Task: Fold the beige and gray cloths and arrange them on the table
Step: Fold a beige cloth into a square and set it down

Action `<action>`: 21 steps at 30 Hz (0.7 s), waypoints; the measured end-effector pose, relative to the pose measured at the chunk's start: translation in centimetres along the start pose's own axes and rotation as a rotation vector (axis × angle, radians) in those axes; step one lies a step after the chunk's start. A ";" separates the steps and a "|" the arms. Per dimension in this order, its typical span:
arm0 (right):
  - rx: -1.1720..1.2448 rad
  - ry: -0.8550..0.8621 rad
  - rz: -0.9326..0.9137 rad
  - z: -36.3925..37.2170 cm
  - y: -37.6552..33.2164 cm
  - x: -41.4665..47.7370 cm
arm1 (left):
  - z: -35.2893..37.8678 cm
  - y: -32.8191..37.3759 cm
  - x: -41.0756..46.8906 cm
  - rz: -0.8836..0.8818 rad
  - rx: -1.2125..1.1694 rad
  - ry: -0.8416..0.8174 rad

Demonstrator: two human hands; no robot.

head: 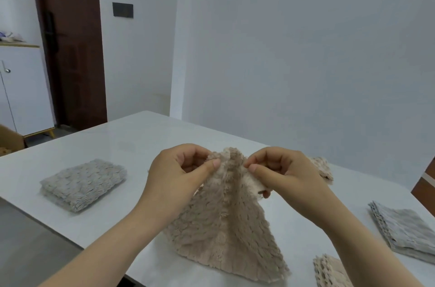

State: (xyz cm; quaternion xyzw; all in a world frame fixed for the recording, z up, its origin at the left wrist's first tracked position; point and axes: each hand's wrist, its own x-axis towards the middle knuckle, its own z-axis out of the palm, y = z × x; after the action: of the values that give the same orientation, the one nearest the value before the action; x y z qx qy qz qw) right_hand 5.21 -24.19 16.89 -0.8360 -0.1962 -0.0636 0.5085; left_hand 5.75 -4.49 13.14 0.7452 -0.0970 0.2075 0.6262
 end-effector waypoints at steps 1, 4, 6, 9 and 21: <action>0.023 -0.008 0.007 0.1 -0.1 0.0 | 0.1 0.0 -0.1 -0.018 -0.030 0.006; 0.085 -0.023 0.032 0.6 -0.2 -0.2 | 0.3 -0.2 -0.5 -0.052 -0.082 -0.002; 0.138 -0.041 0.031 0.8 -0.3 -0.3 | 0.3 -0.3 -0.7 -0.066 -0.108 -0.007; 0.172 -0.062 0.017 1.1 -0.3 -0.5 | 0.3 -0.2 -1.0 -0.071 -0.127 0.013; -0.159 0.212 -0.188 3.6 -0.1 -0.9 | 0.3 -0.1 -2.5 -0.066 -0.175 -0.043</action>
State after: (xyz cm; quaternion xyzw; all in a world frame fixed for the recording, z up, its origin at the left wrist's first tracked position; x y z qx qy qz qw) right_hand 3.97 -21.22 14.96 -0.8400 -0.2132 -0.2144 0.4506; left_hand 3.60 -5.03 11.93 0.6947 -0.1037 0.1615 0.6932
